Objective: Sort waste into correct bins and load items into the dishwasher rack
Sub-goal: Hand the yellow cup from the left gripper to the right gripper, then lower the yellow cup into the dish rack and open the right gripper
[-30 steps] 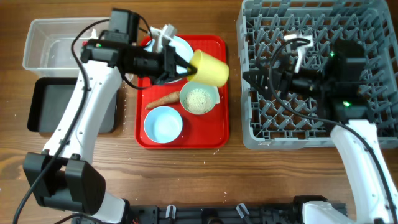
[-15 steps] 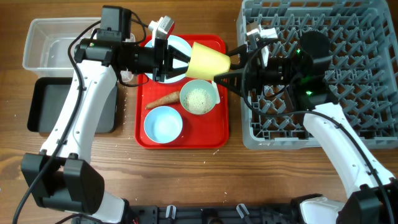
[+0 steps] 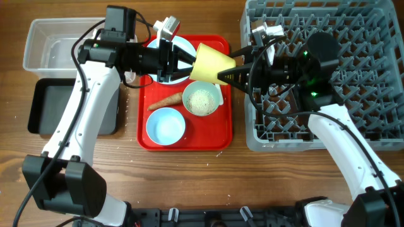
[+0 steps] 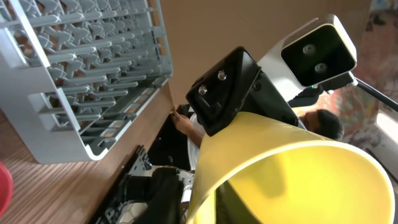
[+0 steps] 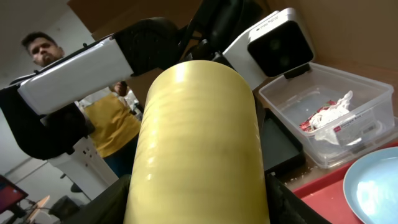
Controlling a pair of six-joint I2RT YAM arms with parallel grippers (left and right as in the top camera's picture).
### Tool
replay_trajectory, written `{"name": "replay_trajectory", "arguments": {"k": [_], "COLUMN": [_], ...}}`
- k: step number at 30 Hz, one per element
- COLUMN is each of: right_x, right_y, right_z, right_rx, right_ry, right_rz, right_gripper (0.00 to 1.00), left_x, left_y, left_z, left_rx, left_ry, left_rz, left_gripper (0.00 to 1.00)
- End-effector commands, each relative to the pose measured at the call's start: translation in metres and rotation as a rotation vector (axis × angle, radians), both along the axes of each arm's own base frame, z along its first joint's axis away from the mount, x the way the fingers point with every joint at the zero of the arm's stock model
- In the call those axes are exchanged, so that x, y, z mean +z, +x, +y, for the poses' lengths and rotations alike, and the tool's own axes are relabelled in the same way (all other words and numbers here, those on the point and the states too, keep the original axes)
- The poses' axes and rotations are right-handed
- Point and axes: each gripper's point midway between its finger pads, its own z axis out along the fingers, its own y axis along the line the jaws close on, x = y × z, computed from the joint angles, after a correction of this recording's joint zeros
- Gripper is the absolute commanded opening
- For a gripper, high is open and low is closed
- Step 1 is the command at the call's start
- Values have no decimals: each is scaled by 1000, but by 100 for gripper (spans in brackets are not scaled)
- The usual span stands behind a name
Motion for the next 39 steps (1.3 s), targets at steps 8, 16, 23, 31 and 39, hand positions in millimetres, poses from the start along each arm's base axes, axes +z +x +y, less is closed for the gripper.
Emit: {"name": "replay_trajectory", "arguments": {"k": [8,16,23,31,39], "right_x": [-63,-112,-134,-212,-223], "right_y": [76,47,-25,-47,-23], "right_z": [-110,-168,-180,-174,-165], "right_rx": [-511,-894,-923,-735,-769], "right_ry": [-134,-583,-1042,-1279,-1205], "right_rz": [294,627,828,1133,1163], "right_gripper": [22,20,25,24,86], "left_x": [-102,-121,-123,-125,-126], "left_y": [67,70,69,64,58], "left_z": [99,140,147,148,129], "left_rx": [462,561,573,563,513], "left_ry": [769,1010,1049,1057,1056], "left_rz": [-62,-59,-56,-39,-57], "left_gripper": [27,31,31,31,53]}}
